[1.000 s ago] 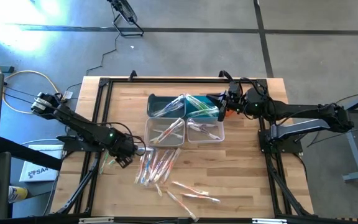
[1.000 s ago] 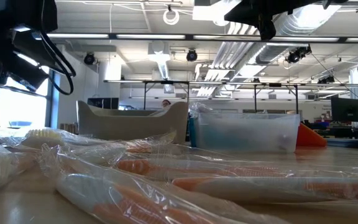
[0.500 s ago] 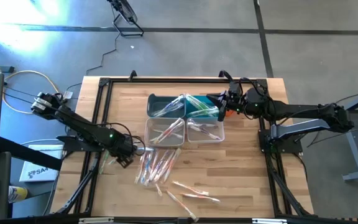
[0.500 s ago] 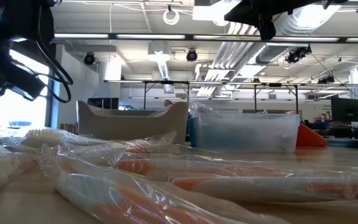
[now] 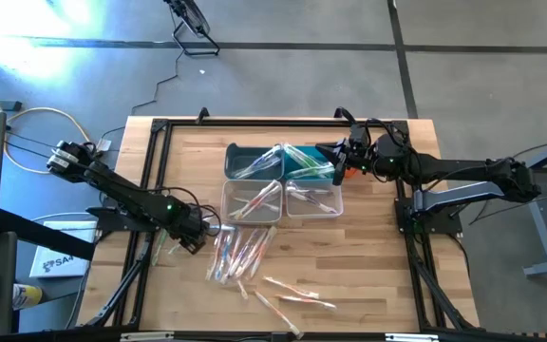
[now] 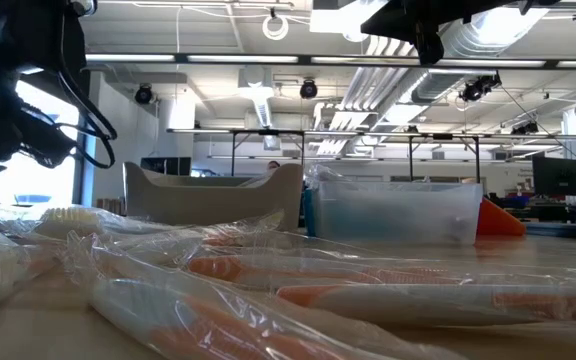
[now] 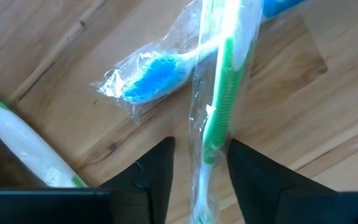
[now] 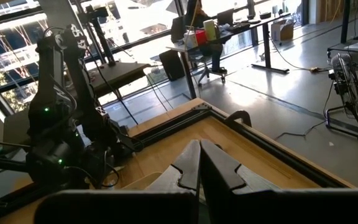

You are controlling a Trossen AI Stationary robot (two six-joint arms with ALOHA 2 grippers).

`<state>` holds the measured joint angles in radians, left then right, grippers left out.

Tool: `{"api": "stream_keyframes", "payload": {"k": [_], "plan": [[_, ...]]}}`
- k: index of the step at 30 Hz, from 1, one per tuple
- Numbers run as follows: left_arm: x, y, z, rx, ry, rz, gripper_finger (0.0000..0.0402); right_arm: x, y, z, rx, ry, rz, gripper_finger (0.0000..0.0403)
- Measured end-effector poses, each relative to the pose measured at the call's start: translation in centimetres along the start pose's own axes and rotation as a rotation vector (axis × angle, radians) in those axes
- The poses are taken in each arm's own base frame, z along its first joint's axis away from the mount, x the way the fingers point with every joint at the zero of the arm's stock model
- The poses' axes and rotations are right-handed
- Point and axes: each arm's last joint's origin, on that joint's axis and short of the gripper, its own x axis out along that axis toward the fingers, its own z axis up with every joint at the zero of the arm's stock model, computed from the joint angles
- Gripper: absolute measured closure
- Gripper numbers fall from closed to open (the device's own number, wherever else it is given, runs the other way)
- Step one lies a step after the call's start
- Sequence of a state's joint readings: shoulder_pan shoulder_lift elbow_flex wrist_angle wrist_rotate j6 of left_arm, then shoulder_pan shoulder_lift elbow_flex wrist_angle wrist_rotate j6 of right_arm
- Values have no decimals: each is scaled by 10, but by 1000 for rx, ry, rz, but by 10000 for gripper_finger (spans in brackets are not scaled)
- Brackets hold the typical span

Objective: Pick & Place Toothbrushes
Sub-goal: Put the green toothbrush into the blue bin

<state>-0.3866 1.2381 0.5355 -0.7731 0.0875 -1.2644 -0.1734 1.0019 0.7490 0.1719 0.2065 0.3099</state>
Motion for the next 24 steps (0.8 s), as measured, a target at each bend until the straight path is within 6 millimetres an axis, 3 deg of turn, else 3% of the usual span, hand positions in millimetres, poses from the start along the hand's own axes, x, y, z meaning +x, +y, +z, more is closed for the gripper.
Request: {"api": "stream_keyframes", "payload": {"k": [11,17,24], "plan": [[1,1,0,23,9,2,367,0,0,0,-1,2,-1,400],[-4,0,-1,35,9,-37,381,0,0,-1,-2,6,-1,400],[-27,-6,-1,77,-29,-130,384,0,0,-1,-3,6,-2,400]]}}
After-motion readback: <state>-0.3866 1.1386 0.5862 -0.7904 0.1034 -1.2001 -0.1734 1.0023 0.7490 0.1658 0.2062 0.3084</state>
